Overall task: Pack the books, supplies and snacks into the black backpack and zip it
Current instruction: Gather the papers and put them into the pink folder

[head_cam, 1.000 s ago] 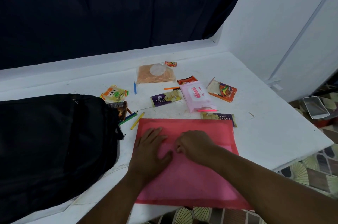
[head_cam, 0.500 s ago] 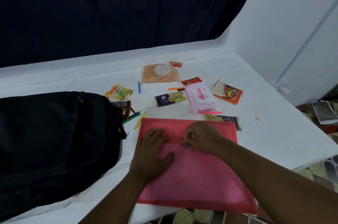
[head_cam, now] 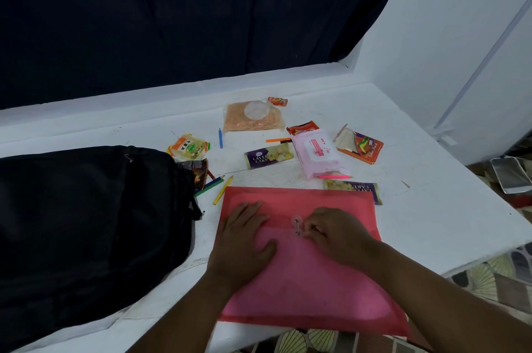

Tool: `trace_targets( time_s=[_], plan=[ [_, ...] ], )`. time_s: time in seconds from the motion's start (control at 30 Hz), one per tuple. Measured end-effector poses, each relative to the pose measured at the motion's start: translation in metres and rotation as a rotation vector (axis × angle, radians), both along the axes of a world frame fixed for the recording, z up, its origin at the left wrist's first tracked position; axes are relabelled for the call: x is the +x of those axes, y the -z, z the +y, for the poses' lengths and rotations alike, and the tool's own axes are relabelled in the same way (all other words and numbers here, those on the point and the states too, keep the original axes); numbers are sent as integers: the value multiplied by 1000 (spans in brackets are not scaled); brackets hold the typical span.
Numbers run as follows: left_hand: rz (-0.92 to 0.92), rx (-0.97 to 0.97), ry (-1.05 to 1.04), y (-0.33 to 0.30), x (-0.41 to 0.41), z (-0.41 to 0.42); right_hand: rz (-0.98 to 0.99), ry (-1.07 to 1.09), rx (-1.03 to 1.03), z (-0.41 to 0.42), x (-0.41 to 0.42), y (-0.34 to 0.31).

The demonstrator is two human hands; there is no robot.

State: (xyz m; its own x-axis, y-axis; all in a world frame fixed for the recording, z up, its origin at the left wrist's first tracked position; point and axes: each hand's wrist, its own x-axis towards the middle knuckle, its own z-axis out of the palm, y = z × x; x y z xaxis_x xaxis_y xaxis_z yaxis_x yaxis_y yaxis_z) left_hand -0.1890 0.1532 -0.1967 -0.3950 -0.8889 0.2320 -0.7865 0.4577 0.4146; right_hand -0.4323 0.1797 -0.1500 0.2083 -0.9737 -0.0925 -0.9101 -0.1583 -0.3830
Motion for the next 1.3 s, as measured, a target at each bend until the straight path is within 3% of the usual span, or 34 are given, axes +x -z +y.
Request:
trace_targets(
  time_s=[0.6, 0.8, 1.13, 1.3],
  plan=[
    [-10, 38, 36, 3, 1, -4, 103, -100, -25, 0, 46, -15],
    [-19, 72, 50, -2, 1, -3, -43, 30, 2, -19, 44, -13],
    [-6, 46, 13, -3, 0, 0, -77, 56, -57, -17, 29, 5],
    [11, 25, -192, -8, 1, 2, -205, 137, -134, -11, 24, 12]
  ],
)
